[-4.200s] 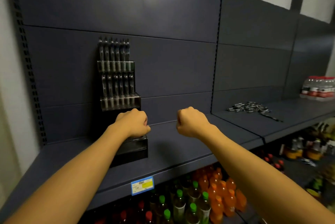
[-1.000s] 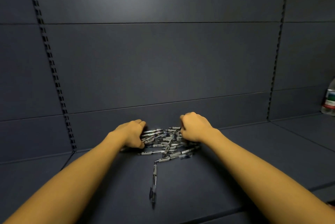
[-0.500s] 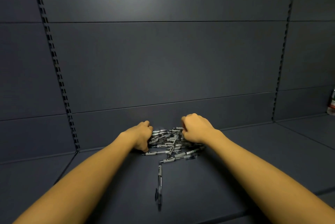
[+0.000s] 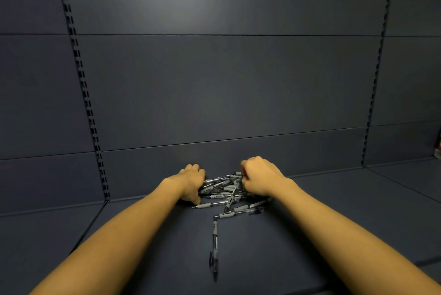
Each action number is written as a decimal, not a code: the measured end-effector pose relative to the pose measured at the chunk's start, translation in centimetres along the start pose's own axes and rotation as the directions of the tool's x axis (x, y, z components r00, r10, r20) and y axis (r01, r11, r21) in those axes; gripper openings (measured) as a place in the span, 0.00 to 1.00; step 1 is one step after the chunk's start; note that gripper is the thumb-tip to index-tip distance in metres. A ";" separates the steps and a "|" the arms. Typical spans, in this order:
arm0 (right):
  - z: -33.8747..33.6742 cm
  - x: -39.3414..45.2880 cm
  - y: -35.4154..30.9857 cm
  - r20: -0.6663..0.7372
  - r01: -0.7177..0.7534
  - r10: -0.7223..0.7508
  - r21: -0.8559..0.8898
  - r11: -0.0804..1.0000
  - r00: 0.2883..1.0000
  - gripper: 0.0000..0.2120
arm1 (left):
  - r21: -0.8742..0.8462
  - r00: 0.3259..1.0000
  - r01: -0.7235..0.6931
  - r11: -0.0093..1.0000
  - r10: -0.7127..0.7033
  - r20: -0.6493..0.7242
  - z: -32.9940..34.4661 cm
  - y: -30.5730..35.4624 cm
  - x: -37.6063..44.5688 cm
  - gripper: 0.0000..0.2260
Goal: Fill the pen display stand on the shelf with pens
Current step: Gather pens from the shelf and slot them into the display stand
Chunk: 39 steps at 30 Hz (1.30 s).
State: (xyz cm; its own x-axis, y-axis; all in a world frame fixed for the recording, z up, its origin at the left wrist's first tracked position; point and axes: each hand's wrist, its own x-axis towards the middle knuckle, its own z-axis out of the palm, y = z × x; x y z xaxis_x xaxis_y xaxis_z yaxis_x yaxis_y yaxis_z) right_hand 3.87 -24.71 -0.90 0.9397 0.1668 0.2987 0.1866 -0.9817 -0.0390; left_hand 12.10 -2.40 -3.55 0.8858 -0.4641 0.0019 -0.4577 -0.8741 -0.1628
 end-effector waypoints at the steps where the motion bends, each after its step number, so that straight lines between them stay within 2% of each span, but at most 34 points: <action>1: 0.1 0.0 -0.1 -0.001 0.002 -0.002 0.004 1.000 1.000 0.08 | 0.009 1.000 0.008 1.000 -0.008 0.016 0.0 -0.1 0.0 0.31; 9: 0.3 -0.9 0.4 0.008 -0.010 0.010 0.008 1.000 1.000 0.08 | 0.073 1.000 -0.024 0.997 0.023 0.011 0.9 -0.2 0.0 0.27; 14: -0.1 -1.4 1.3 0.006 -0.037 0.037 0.006 0.999 0.999 0.07 | 0.097 0.998 -0.024 0.995 0.018 0.066 0.4 0.3 -0.1 0.25; 21: -0.5 -1.9 2.0 0.000 -0.050 0.050 0.000 0.999 0.999 0.06 | -0.012 0.994 -0.015 1.000 0.016 0.110 0.5 -0.6 -0.5 0.25; 28: -0.9 -1.8 2.1 -0.012 -0.043 0.043 -0.011 0.999 0.999 0.06 | 0.009 0.998 -0.059 0.998 0.059 -0.021 -0.2 -0.9 -1.5 0.16; 35: -1.1 -1.3 1.0 -0.008 -0.016 0.016 -0.013 1.000 1.000 0.05 | 0.075 0.995 -0.057 0.996 0.063 -0.072 -0.6 -2.0 -1.7 0.11; 39: -1.0 -1.1 0.7 -0.009 -0.003 0.003 -0.024 1.000 1.000 0.06 | 0.153 0.992 -0.044 0.987 0.061 -0.108 -1.0 -2.4 -2.0 0.16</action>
State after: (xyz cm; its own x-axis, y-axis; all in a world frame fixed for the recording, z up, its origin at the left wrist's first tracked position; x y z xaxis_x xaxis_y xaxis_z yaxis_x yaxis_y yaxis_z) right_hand 2.71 -25.69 -0.33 0.9375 0.1627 0.3076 0.1765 -0.9842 -0.0172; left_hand 11.36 0.51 -2.14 0.8426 -0.5294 0.0987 -0.4791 -0.8206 -0.3115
